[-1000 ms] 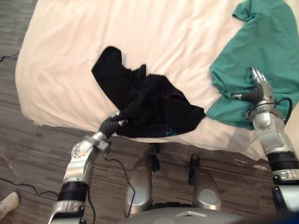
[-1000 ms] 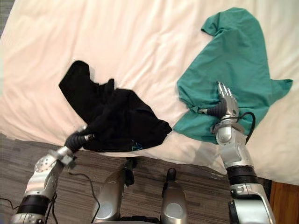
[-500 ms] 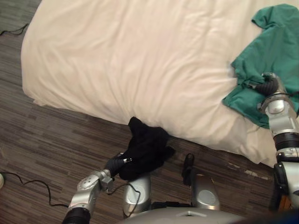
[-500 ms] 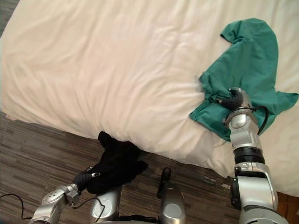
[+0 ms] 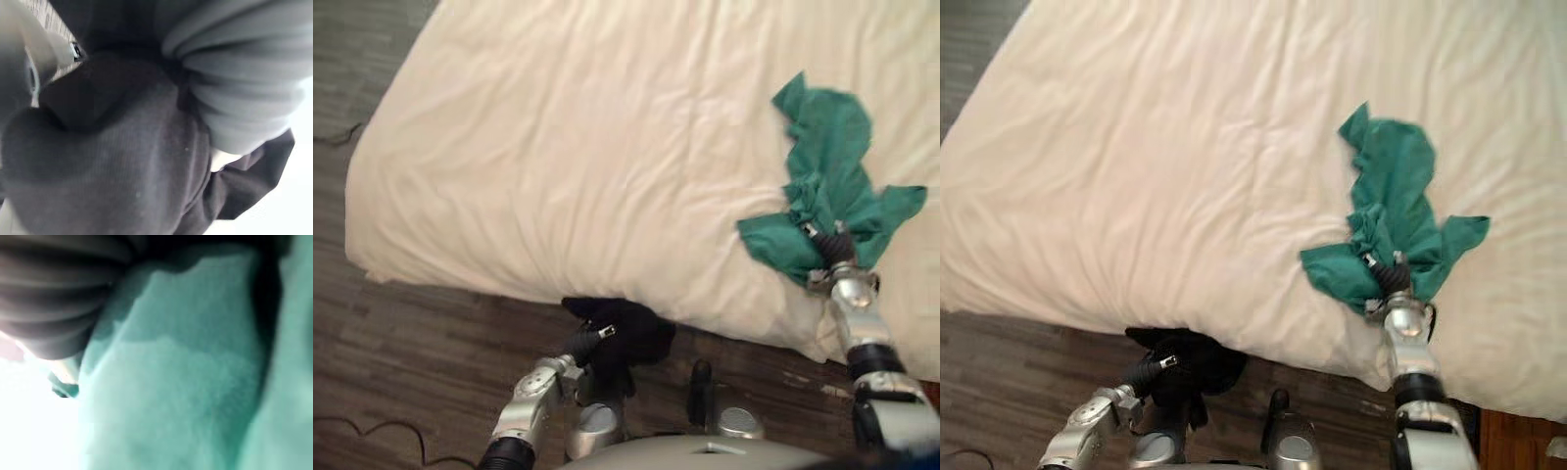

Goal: Tidy the bed and pick cloth on bed and put in laundry

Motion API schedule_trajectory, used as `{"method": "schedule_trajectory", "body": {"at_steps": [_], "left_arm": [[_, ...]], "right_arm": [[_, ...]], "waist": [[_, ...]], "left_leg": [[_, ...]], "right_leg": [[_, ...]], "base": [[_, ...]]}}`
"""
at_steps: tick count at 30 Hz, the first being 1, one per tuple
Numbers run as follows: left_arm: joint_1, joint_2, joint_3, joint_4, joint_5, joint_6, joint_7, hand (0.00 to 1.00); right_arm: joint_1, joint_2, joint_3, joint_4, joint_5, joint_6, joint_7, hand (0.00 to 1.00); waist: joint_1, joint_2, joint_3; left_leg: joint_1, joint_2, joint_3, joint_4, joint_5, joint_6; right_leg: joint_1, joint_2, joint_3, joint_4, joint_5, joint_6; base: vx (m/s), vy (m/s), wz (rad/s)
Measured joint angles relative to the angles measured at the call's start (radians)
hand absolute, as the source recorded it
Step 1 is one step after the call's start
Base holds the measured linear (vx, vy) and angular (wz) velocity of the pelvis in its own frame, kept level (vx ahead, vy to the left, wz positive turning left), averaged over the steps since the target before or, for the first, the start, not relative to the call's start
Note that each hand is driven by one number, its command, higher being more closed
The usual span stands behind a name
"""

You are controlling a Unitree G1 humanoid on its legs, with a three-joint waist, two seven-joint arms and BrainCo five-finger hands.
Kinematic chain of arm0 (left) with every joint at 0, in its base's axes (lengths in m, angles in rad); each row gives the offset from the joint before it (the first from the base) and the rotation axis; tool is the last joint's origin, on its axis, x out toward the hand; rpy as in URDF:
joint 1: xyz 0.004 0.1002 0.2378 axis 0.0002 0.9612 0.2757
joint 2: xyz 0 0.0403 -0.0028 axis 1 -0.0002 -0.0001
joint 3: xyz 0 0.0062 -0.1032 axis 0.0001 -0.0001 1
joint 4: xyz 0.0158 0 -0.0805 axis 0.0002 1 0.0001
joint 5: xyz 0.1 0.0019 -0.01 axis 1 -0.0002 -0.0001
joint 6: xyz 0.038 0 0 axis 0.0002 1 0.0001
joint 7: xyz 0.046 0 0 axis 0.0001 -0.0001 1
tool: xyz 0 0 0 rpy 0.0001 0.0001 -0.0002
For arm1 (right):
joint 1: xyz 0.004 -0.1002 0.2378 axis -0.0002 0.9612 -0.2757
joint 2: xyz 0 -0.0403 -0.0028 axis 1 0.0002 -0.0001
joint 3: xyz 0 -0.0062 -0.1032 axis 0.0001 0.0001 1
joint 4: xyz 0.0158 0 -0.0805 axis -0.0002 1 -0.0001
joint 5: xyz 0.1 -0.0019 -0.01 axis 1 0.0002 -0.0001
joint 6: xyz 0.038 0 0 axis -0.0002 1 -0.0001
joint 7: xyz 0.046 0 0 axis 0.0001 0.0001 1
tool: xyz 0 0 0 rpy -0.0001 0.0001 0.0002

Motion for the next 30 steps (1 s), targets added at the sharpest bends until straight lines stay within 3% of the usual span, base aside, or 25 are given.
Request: {"method": "schedule_trajectory", "body": {"at_steps": [4, 7, 9, 13, 20, 22, 26, 30], "left_arm": [[0.013, -0.037, -0.001, 0.160, 0.001, -0.021, 0.069, 1.00], [0.000, -0.071, 0.040, 0.291, 0.002, -0.085, 0.127, 1.00], [-0.006, -0.083, 0.070, 0.339, 0.001, -0.110, 0.148, 1.00], [-0.003, -0.111, 0.126, 0.390, 0.002, -0.156, 0.150, 1.00], [0.006, -0.096, 0.158, 0.381, 0.012, -0.186, 0.168, 1.00], [0.015, -0.093, 0.147, 0.369, -0.006, -0.191, 0.193, 1.00], [0.077, -0.079, 0.074, 0.268, -0.087, -0.198, 0.217, 1.00], [0.154, -0.078, 0.059, 0.142, -0.162, -0.239, 0.235, 1.00]], "right_arm": [[0.107, 0.090, 0.000, 0.033, 0.085, -0.051, 0.123, 1.00], [0.155, 0.141, -0.004, 0.074, 0.104, -0.069, 0.229, 1.00], [0.179, 0.161, -0.013, 0.081, 0.102, -0.070, 0.257, 1.00], [0.246, 0.202, -0.051, 0.104, 0.096, -0.070, 0.299, 1.00], [0.338, 0.251, -0.071, 0.108, 0.143, -0.057, 0.334, 1.00], [0.385, 0.254, -0.028, 0.072, 0.147, -0.050, 0.351, 1.00], [0.536, 0.279, 0.098, -0.026, 0.146, -0.039, 0.370, 1.00], [0.594, 0.286, 0.242, -0.102, 0.129, 0.009, 0.408, 1.00]], "waist": [[-0.018, 0.002, -0.071], [-0.044, 0.018, -0.107], [-0.048, 0.024, -0.120], [-0.044, 0.009, -0.149], [-0.040, -0.042, -0.167], [-0.047, -0.042, -0.166], [-0.071, -0.044, -0.169], [-0.066, -0.062, -0.190]], "left_leg": [[0.080, 0.008, 0.039, -0.007, -0.022, -0.025], [0.152, 0.022, 0.074, -0.009, -0.044, -0.046], [0.179, 0.029, 0.096, -0.009, -0.054, -0.051], [0.216, 0.035, 0.121, -0.009, -0.079, -0.063], [0.248, 0.013, 0.111, -0.009, -0.110, -0.052], [0.247, 0.011, 0.085, -0.009, -0.117, -0.048], [0.222, -0.011, -0.070, -0.009, -0.124, -0.043], [0.186, -0.063, -0.231, -0.008, -0.109, -0.002]], "right_leg": [[0.065, 0.000, 0.029, -0.030, 0.000, 0.000], [0.130, 0.008, 0.044, -0.064, 0.000, 0.000], [0.151, 0.011, 0.045, -0.071, 0.000, 0.000], [0.184, 0.007, 0.045, -0.082, -0.001, -0.001], [0.216, -0.011, 0.016, -0.064, 0.001, 0.002], [0.208, -0.013, 0.015, -0.012, 0.001, 0.002], [0.162, -0.017, 0.024, 0.186, 0.002, 0.000], [0.148, -0.030, 0.021, 0.283, 0.006, -0.030]], "base": [[0.11, -0.062, -0.41], [0.03, -0.066, -0.42], [0.00, -0.036, -0.26], [-0.02, -0.021, -0.14], [0.01, 0.001, 0.02], [0.04, 0.008, 0.26], [0.07, 0.013, 0.93], [0.18, -0.030, 1.23]]}}
